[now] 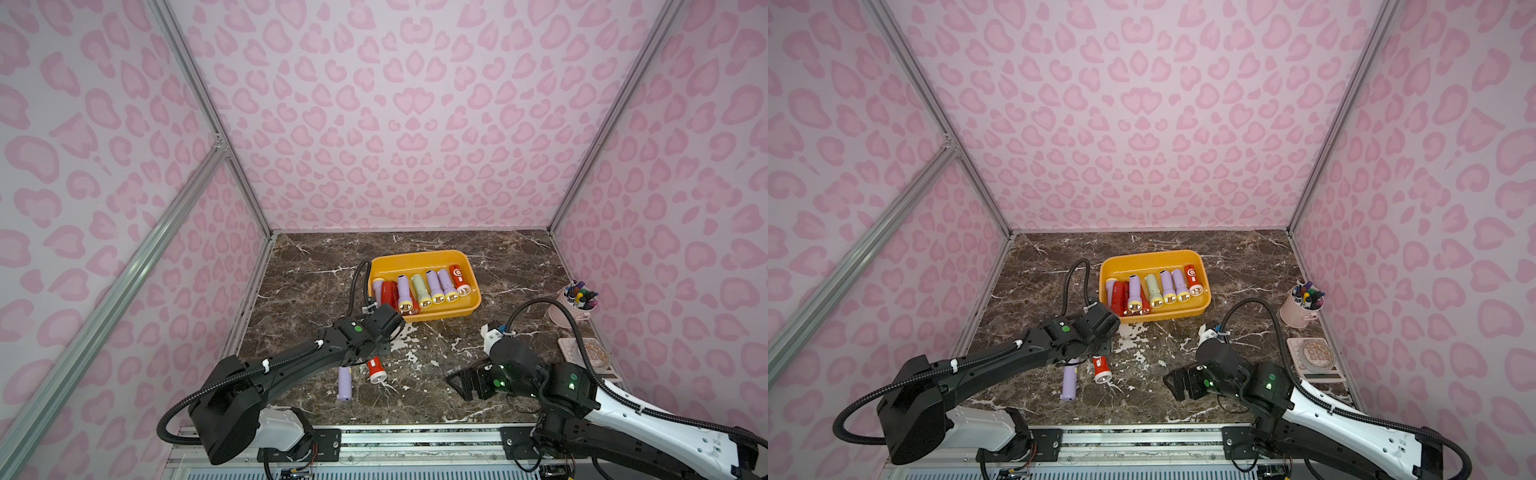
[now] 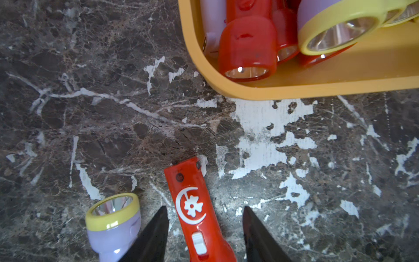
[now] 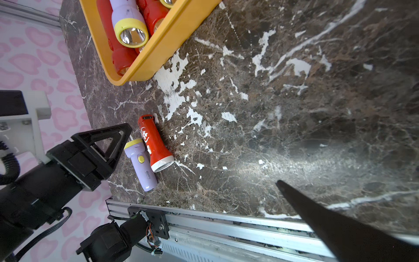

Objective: Put the flashlights into the storage boxes
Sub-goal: Pick up the flashlight from the center of the board.

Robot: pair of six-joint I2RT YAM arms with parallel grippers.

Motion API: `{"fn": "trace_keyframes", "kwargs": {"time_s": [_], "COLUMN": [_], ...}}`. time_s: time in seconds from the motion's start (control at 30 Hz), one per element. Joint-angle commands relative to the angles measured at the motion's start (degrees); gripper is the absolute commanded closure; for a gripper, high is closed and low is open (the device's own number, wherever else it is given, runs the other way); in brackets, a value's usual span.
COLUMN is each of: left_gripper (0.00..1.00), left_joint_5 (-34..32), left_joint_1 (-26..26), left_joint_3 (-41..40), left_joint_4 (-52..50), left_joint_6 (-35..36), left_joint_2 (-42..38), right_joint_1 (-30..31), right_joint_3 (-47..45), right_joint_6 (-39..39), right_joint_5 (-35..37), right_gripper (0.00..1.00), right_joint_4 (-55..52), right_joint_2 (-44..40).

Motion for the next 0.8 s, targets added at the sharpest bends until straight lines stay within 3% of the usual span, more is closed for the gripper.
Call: {"fn": "trace_keyframes", "kwargs": {"time_s": [0.0,0.77], "left_gripper": [0.45,0.46], "left_joint_5": [-1.4,-0.6], "left_joint_1": [-0.1,-0.2], "left_joint_3": [-0.5,0.3], "left_joint_4": [2.6,5.2], "left_joint_6": [-1.6,-1.4], "left_joint_2": [1.0,12.7], "right_joint_1": [1.4,4.2], "right_joint_3": [-0.7,-1.1], "right_joint_6": [3.7,5.4], "right_joint_5": [4.7,7.8], "right_gripper": [0.01,0.01], "right_joint_4": [-0.9,-2.2], "right_joint_2": [-0.7,-0.2]}}
